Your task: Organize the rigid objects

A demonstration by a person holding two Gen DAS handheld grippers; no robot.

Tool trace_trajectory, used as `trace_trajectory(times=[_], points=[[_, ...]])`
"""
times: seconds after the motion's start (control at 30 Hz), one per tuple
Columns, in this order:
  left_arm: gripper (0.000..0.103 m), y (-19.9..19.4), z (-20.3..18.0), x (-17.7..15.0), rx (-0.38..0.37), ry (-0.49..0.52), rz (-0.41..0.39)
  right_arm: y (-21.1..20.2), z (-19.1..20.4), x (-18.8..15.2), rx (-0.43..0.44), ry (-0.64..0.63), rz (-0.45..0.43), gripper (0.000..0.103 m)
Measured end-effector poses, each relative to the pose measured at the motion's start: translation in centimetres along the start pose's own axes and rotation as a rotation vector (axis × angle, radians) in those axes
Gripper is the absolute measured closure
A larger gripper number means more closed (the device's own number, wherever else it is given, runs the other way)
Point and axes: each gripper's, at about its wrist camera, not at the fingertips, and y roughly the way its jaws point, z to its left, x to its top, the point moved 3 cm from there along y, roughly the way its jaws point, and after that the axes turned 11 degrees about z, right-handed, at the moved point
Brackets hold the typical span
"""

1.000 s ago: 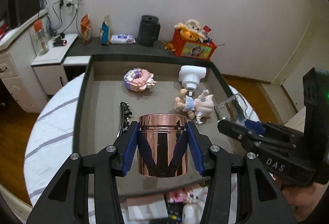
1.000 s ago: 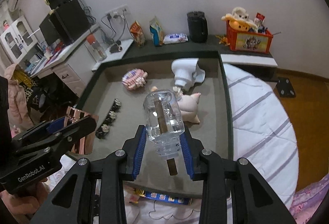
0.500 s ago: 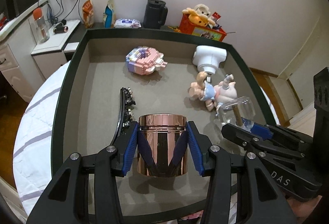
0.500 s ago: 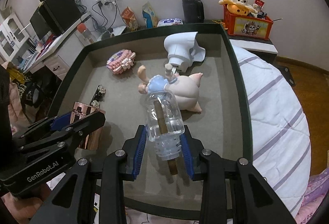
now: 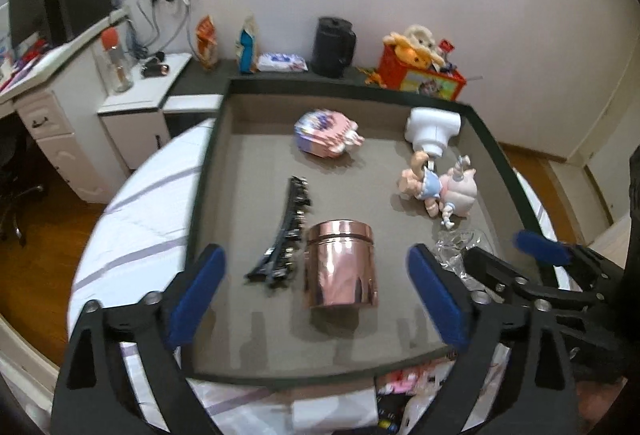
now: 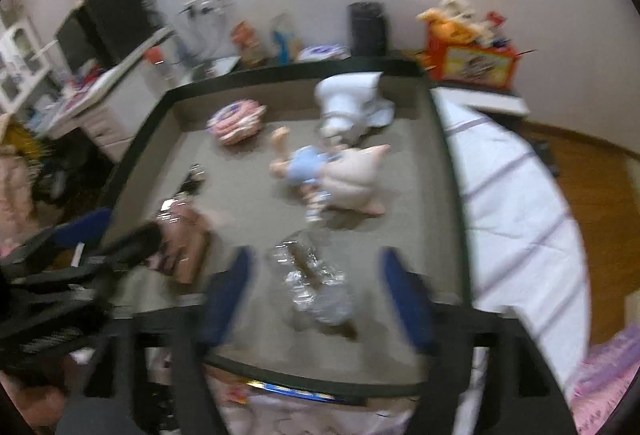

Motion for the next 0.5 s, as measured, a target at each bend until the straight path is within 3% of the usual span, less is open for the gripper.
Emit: trace_trajectory(times=[0.5], points=[[0.0,-9.6,1.0,-5.1,0.085,0.016,-0.133,-6.5,1.1,-4.4,0.058,0.032,-0.113,0.013]])
